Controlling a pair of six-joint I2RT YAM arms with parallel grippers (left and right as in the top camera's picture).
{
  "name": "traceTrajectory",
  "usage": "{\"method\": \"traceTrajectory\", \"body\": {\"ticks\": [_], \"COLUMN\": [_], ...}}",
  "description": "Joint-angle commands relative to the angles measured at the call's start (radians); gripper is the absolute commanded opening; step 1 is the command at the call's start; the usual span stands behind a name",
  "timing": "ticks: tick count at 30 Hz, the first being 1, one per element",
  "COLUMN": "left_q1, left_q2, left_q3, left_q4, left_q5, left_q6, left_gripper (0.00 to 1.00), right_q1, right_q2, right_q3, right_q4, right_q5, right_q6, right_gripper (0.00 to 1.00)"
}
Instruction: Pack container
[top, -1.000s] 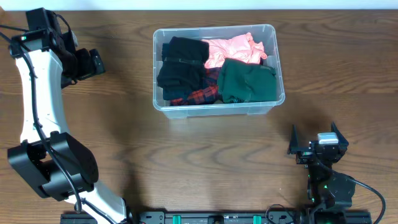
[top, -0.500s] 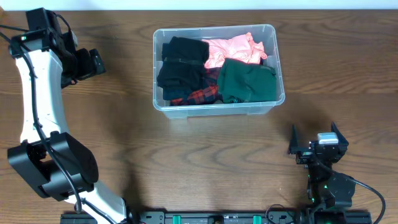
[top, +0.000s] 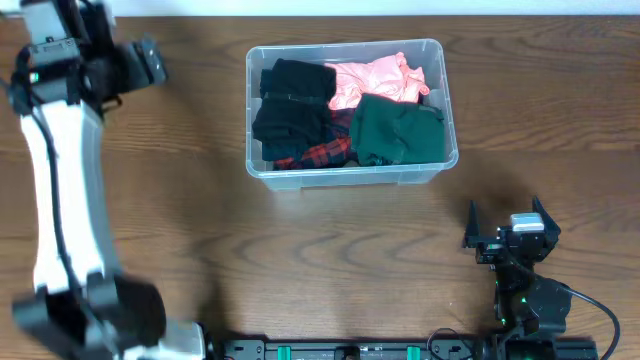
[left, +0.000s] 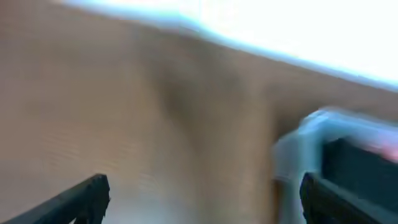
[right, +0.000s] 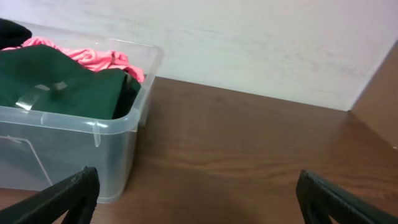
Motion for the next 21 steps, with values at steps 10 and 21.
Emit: {"method": "traceTrajectory", "body": {"ticks": [10,21], "left_q1": [-0.159,-0.196], "left_q2": [-0.523,-0.996], "left_q3": [-0.356,-1.0], "left_q4": [0.233,0.661], "left_q5": [0.027,0.027], "left_q6": [0.116,0.032], "left_gripper": [0.98,0.98], "right_q1": [-0.014,-0.014], "right_q2": [-0.007,-0.007], "right_q3": [-0.005,-0.005], "right_q4": [0.0,0.0], "right_q5": [-0.003,-0.003], "right_q6": [0.007,0.007], "right_gripper": [0.99,0.99]}}
